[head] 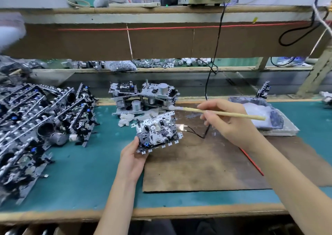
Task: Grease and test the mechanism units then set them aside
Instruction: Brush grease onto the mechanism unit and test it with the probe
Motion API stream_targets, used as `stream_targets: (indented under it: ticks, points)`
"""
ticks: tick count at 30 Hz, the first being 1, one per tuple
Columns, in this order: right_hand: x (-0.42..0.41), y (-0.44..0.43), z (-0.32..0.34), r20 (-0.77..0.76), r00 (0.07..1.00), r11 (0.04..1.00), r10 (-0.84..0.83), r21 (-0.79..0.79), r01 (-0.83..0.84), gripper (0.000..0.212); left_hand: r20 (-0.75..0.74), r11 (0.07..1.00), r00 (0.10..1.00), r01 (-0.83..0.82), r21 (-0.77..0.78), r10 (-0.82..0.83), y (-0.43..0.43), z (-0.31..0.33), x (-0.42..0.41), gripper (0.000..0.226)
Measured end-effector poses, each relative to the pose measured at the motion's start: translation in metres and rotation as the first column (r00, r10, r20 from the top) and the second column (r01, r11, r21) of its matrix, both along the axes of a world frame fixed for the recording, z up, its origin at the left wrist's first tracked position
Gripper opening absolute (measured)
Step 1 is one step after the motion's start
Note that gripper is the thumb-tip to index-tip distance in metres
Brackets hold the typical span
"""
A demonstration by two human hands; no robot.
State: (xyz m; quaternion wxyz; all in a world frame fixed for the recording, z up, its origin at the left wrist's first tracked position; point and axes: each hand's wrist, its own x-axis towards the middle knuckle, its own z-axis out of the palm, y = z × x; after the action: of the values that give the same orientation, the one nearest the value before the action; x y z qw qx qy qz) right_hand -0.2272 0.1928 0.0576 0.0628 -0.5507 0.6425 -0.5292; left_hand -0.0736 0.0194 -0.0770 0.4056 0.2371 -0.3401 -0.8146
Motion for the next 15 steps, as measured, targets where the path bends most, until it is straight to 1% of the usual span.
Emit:
stream_targets:
  ticks: [3,6,10,15]
  points:
    - [0.013,-0.010,0.001,-0.039,0.997,0.996,0.066,0.062,-0.064,0.022,0.005,1.000,1.000,-0.007,0.001,0.007,0.001,0.001,0.001,0.053]
    - [0.017,-0.017,-0.002,0.019,0.993,0.986,0.119,0.114,-0.120,0.022,0.013,1.000,1.000,-0.013,0.010,0.013,0.001,0.002,0.001,0.052]
    - [0.018,-0.023,-0.006,-0.034,0.992,0.983,0.124,0.139,-0.118,0.022,0.022,1.000,1.000,-0.021,0.019,0.021,0.000,0.002,0.001,0.049]
    - [0.016,-0.031,-0.014,-0.053,0.987,0.978,0.153,0.153,-0.143,0.022,0.031,1.000,0.999,-0.026,0.015,0.025,0.000,0.003,0.000,0.052]
